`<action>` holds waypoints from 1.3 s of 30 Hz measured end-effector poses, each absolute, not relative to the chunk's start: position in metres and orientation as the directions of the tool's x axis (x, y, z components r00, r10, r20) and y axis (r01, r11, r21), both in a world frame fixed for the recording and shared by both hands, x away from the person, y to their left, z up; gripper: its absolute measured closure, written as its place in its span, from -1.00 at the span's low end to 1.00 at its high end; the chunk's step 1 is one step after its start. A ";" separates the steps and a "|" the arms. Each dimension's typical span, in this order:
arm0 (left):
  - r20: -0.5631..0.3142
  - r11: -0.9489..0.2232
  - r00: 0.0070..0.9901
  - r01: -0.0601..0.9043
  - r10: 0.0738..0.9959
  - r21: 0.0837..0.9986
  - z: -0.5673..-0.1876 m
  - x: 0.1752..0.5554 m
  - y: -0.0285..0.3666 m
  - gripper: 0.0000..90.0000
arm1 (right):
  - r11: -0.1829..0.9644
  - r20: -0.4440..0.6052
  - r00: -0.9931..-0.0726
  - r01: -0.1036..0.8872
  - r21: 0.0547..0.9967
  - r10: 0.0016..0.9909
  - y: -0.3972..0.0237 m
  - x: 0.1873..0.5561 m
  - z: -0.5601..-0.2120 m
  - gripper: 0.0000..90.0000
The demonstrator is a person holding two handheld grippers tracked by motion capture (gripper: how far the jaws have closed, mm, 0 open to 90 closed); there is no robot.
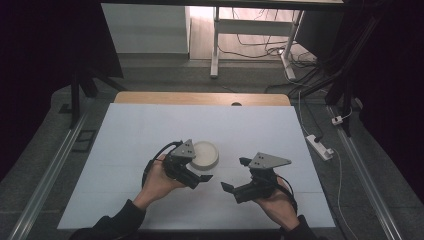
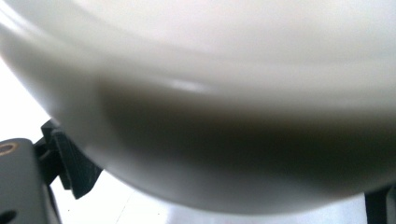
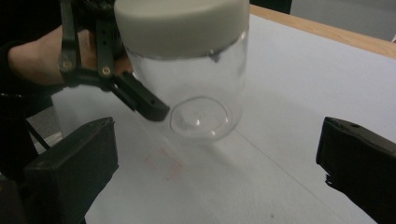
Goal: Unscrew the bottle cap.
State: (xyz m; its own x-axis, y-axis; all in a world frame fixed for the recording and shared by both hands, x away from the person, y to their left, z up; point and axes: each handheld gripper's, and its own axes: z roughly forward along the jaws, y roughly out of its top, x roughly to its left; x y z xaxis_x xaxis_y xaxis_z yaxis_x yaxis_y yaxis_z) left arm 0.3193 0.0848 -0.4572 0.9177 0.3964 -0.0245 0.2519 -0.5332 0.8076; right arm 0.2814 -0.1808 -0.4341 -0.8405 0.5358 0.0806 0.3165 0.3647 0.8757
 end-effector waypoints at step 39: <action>-0.034 -0.538 0.913 0.269 0.406 0.799 -0.461 0.318 0.079 -0.83 | 0.361 0.065 -0.857 0.282 0.889 0.511 -0.106 0.314 -0.422 -0.87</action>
